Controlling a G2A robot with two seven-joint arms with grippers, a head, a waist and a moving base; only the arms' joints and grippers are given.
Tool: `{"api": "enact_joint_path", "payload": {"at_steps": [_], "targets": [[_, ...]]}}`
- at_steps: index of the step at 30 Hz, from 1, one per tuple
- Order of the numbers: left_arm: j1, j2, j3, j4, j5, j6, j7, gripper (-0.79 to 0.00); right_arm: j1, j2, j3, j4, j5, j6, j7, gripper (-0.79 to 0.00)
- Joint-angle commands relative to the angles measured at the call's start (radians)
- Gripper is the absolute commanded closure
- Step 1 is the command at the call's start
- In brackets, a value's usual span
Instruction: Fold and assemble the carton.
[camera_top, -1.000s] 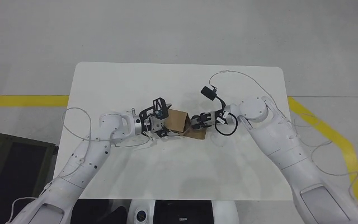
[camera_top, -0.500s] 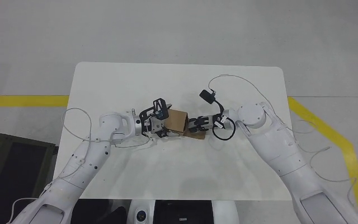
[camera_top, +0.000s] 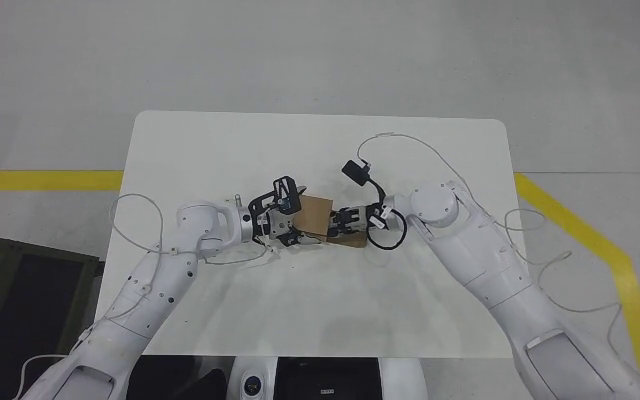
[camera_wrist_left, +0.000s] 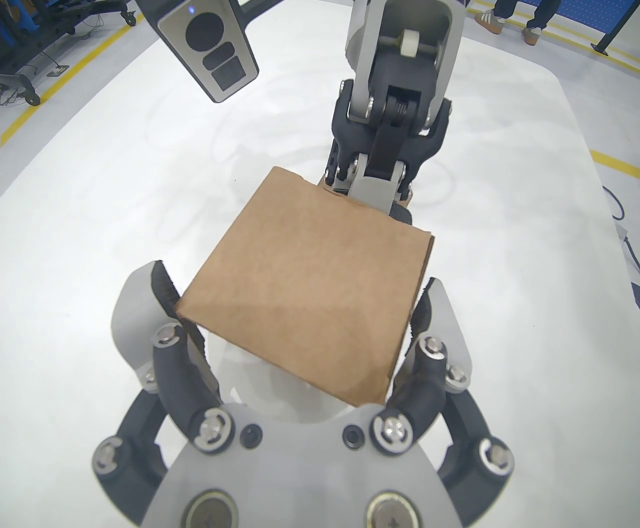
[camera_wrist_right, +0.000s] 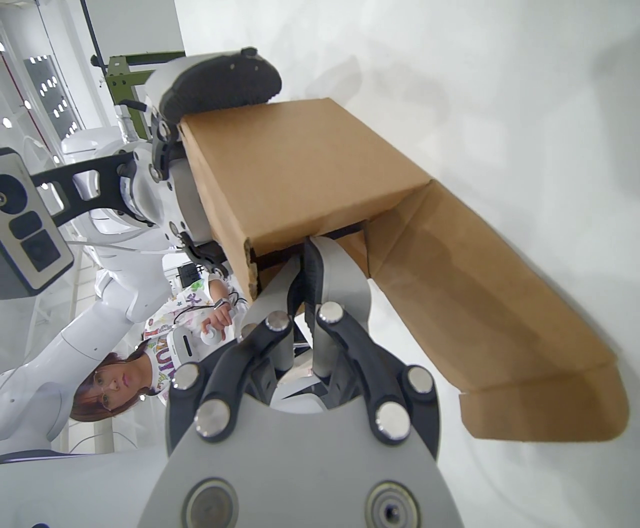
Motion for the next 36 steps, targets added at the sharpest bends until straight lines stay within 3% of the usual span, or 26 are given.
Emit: {"api": "enact_joint_path", "payload": {"at_steps": [1, 9, 16, 22, 30, 32, 36], "targets": [[0.001, 0.0, -0.001, -0.001, 0.0, 0.0, -0.001, -0.785, 0.01, -0.008, -0.012, 0.018, 0.01, -0.01, 0.001, 0.0], [0.006, 0.0, -0.006, -0.001, 0.001, 0.005, -0.002, -0.785, 0.042, -0.029, -0.036, 0.082, 0.039, -0.039, 0.007, 0.0], [0.009, -0.001, -0.009, -0.001, -0.002, 0.004, -0.004, -0.785, 0.043, -0.021, -0.009, 0.093, 0.024, -0.027, 0.015, 0.0], [0.011, -0.001, -0.013, -0.002, -0.001, 0.006, -0.005, -0.785, 0.013, 0.012, 0.063, 0.042, -0.005, 0.009, 0.046, 0.0], [0.015, -0.001, -0.017, -0.005, -0.001, 0.009, -0.005, -0.785, -0.089, 0.082, 0.223, -0.151, -0.11, 0.113, 0.07, 0.0], [0.015, -0.002, -0.017, -0.006, -0.003, 0.009, -0.004, -0.785, -0.127, 0.098, 0.264, -0.197, -0.141, 0.145, 0.072, -0.071], [0.016, -0.002, -0.018, -0.008, -0.003, 0.009, -0.007, -0.785, -0.194, 0.123, 0.327, -0.256, -0.179, 0.176, 0.077, -0.117]]}}
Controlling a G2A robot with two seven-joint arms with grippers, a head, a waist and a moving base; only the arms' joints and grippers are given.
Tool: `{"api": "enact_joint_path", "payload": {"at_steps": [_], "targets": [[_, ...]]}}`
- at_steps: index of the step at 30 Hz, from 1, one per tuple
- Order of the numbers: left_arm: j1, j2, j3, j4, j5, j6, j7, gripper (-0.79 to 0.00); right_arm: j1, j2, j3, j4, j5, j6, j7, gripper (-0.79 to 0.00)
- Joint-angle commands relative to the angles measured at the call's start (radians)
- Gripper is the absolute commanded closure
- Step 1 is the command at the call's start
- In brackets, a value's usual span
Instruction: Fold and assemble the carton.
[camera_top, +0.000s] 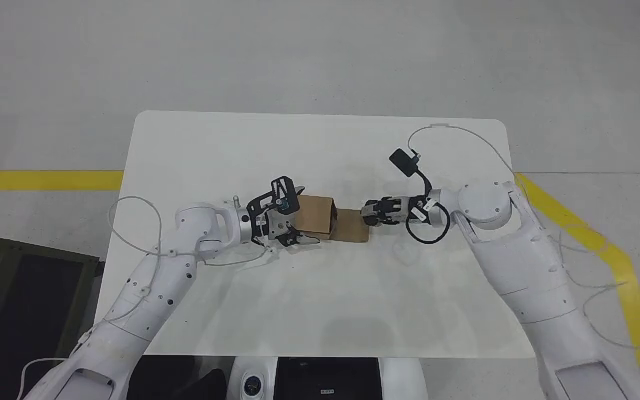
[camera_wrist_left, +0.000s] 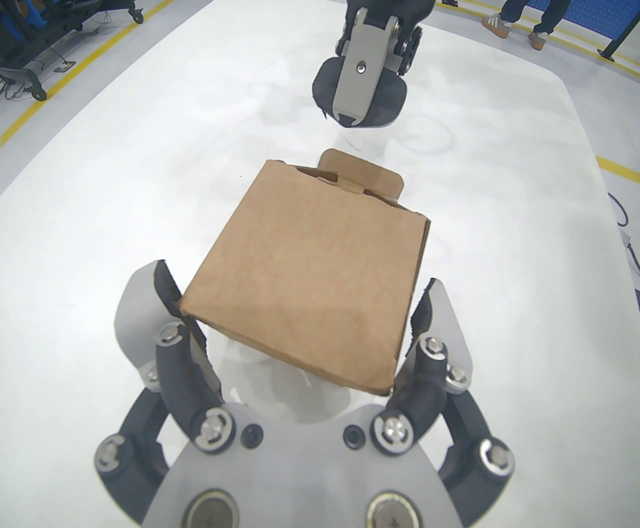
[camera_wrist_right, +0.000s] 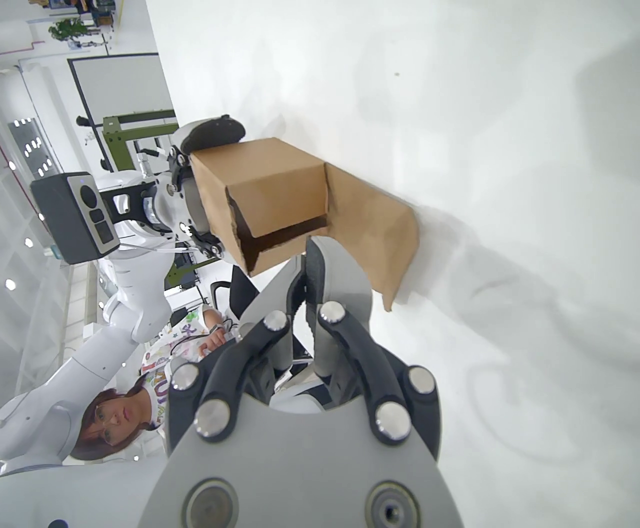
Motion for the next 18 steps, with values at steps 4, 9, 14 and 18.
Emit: {"api": "enact_joint_path", "payload": {"at_steps": [4, 9, 14, 18], "targets": [[0.001, -0.001, 0.0, -0.003, 0.004, 0.002, -0.002, -0.785, -0.05, 0.015, 0.031, -0.027, -0.02, 0.002, 0.0, -0.16], [0.003, -0.001, 0.0, -0.005, 0.007, 0.001, -0.003, -0.785, -0.05, 0.015, 0.016, -0.002, -0.035, -0.012, -0.013, -0.166], [0.005, -0.001, -0.001, -0.007, 0.008, 0.004, -0.004, -0.785, -0.028, 0.009, -0.012, 0.05, -0.023, -0.04, -0.026, -0.191], [0.006, -0.001, -0.003, -0.007, 0.009, 0.003, -0.005, -0.785, -0.01, 0.006, -0.028, 0.083, -0.026, -0.045, -0.03, -0.209]]}}
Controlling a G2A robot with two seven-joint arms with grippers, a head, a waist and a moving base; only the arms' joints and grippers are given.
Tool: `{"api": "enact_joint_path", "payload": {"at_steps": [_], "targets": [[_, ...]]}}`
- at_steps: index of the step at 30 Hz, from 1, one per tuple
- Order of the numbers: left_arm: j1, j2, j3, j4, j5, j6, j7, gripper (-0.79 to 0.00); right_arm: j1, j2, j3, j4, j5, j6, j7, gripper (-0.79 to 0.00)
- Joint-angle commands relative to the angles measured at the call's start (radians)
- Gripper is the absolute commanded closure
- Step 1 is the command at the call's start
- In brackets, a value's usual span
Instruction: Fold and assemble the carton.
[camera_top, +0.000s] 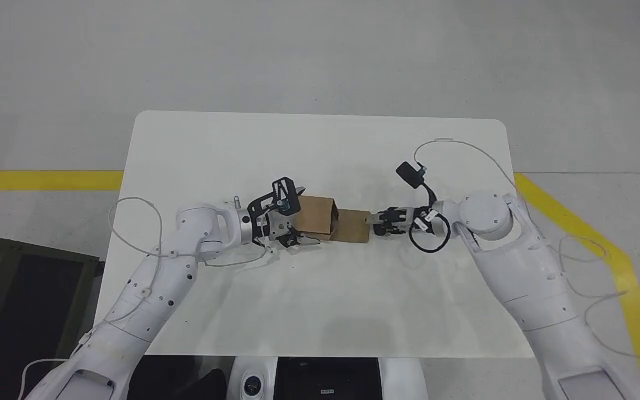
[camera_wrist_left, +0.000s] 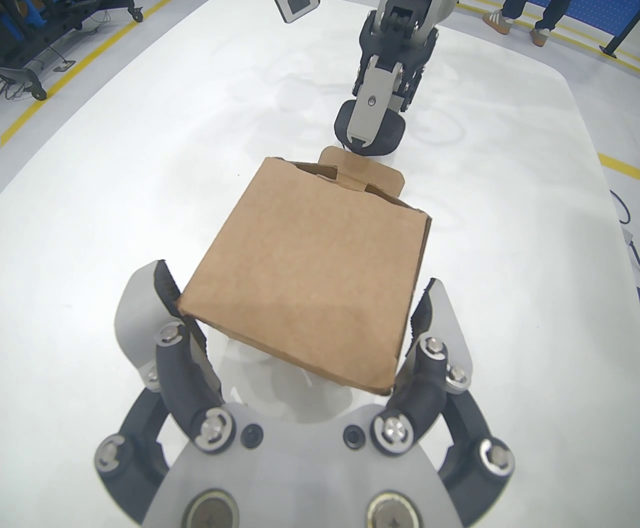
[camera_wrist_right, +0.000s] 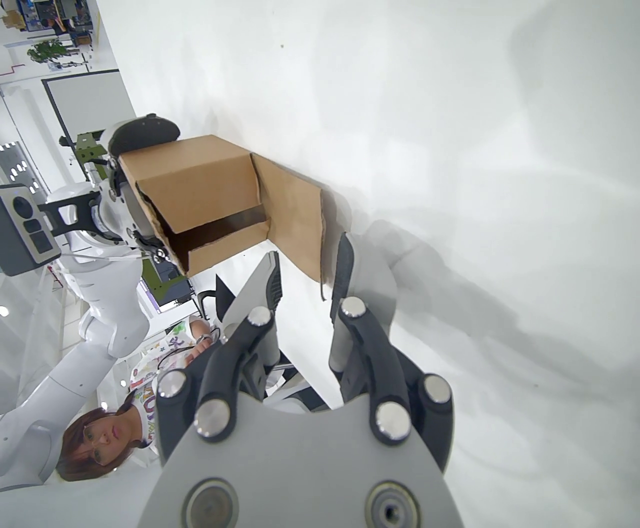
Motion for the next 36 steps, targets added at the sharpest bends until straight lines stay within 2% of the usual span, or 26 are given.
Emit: {"api": "enact_joint_path", "payload": {"at_steps": [1, 17, 27, 36], "targets": [[0.0, 0.0, -0.002, 0.0, -0.001, 0.0, 0.0, -0.785, 0.006, -0.001, -0.007, 0.012, 0.0, -0.004, -0.001, -0.209], [0.002, -0.001, -0.006, -0.002, 0.002, 0.002, 0.0, -0.785, 0.068, -0.033, -0.106, 0.084, 0.086, -0.053, 0.02, -0.197], [0.006, -0.001, -0.009, -0.006, 0.005, 0.001, -0.003, -0.785, 0.077, -0.031, -0.103, 0.017, 0.104, -0.048, 0.03, -0.203], [0.007, -0.002, -0.008, -0.006, 0.01, 0.002, -0.008, -0.785, 0.078, -0.035, -0.115, -0.025, 0.144, -0.052, 0.032, -0.256]]}}
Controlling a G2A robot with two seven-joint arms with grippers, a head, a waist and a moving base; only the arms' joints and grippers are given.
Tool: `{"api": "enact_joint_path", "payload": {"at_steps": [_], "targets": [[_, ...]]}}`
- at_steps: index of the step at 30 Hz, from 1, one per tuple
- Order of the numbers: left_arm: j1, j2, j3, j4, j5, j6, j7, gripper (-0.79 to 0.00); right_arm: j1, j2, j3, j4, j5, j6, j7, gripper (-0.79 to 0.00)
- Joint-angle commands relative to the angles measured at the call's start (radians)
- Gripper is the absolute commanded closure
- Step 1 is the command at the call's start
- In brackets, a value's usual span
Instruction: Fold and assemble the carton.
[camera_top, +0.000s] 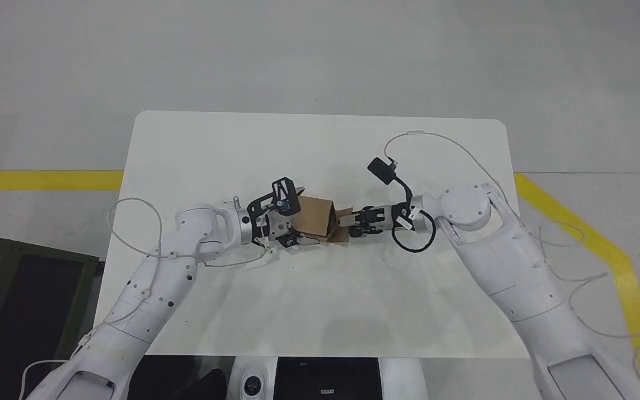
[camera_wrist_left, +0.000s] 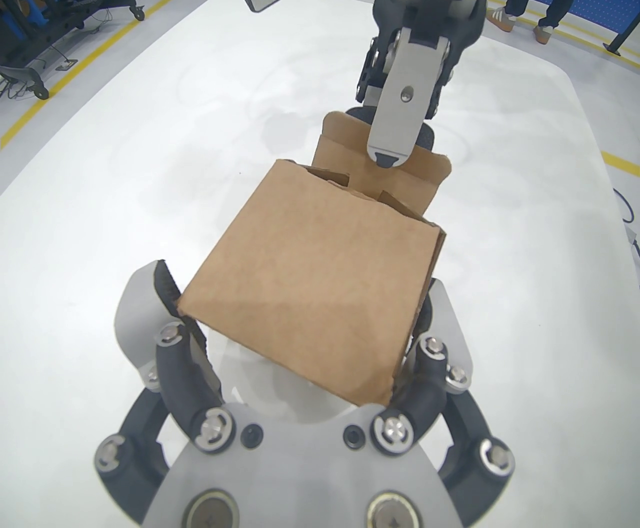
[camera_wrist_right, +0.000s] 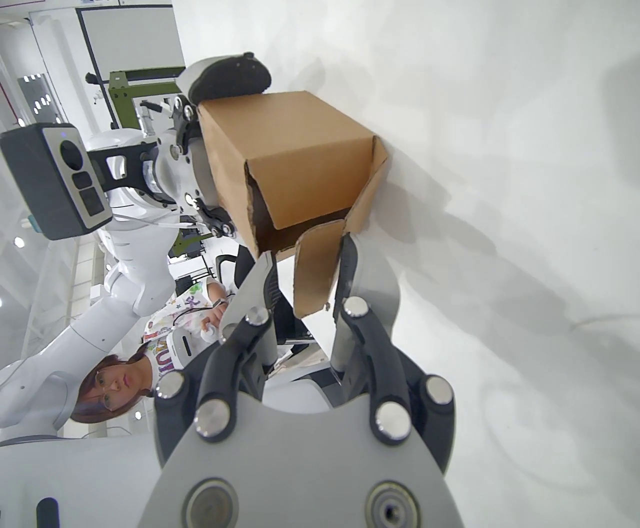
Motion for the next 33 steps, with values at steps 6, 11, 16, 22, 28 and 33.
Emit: {"api": "enact_joint_path", "payload": {"at_steps": [6, 11, 16, 22, 28, 33], "targets": [[0.001, -0.001, 0.001, 0.003, 0.003, 0.003, -0.001, -0.785, 0.003, -0.01, -0.015, 0.021, 0.079, -0.049, -0.004, -0.283], [0.001, -0.001, 0.001, 0.004, 0.004, 0.003, -0.003, -0.785, 0.008, -0.017, -0.027, 0.056, 0.111, -0.075, -0.012, -0.234], [0.002, -0.002, 0.0, 0.005, 0.008, 0.006, -0.004, -0.785, 0.01, -0.023, -0.03, 0.089, 0.161, -0.114, -0.015, -0.191], [0.002, -0.002, 0.001, 0.006, 0.013, 0.005, -0.005, -0.785, 0.013, -0.027, -0.031, 0.119, 0.189, -0.13, -0.023, -0.203], [0.002, -0.003, 0.003, 0.006, 0.02, 0.007, -0.004, -0.785, 0.015, -0.031, -0.033, 0.134, 0.213, -0.137, -0.026, -0.172], [0.002, -0.004, 0.003, 0.007, 0.023, 0.009, -0.003, -0.785, 0.018, -0.033, -0.034, 0.152, 0.224, -0.138, -0.032, -0.145]]}}
